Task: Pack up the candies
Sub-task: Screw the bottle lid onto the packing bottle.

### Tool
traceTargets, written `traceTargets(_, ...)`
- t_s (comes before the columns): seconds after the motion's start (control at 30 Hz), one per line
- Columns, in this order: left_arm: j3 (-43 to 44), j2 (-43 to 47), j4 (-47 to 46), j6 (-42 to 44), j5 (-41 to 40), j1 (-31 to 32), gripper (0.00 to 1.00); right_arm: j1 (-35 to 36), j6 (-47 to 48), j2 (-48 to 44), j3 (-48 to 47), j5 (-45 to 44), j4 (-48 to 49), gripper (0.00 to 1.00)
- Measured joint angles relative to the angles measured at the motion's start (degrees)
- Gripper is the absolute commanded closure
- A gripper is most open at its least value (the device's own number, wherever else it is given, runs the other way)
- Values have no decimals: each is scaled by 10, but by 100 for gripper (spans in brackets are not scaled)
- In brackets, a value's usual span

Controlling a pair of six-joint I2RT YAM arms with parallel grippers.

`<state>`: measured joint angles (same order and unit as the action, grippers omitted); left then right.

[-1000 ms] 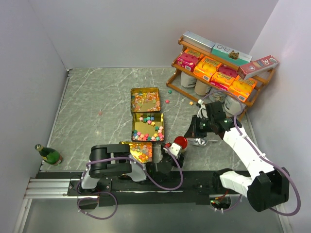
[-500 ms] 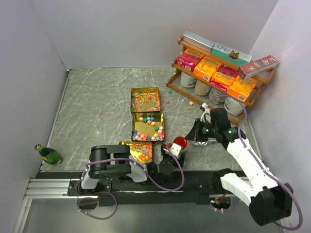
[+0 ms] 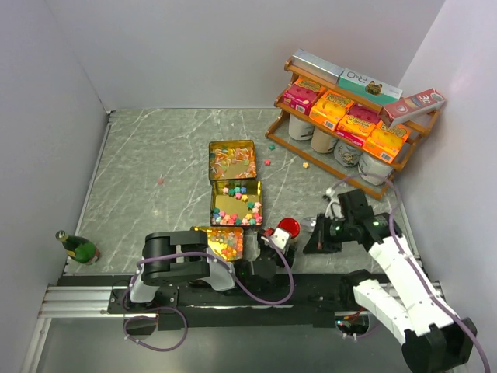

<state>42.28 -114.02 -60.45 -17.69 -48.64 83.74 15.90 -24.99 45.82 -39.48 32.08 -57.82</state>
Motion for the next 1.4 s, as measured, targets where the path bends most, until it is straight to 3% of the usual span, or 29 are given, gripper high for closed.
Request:
traceTargets(0.03,-2,1,-1,0,2,0,43,-2,-3,-4,-22,-17,-5,70)
traceTargets(0.13,-5,2,-5,0,5,1,43,-13,-10,0,-93,-56,16,61)
traceTargets(0.47,-10,2,-13,4,7,3,43,-20,19,137,-106,-22,151,53)
traceTargets(0.87,-10,2,-13,4,7,3,43,-20,41,157,-58,33,207,63)
traceTargets(1.13,-10,1,-12,-3,0,5,43,-29,50,158,-44,42,222,92)
traceTargets(1.4,-5,-2,-10,-4,-9,10,43,-34,52,107,-12,44,241,95)
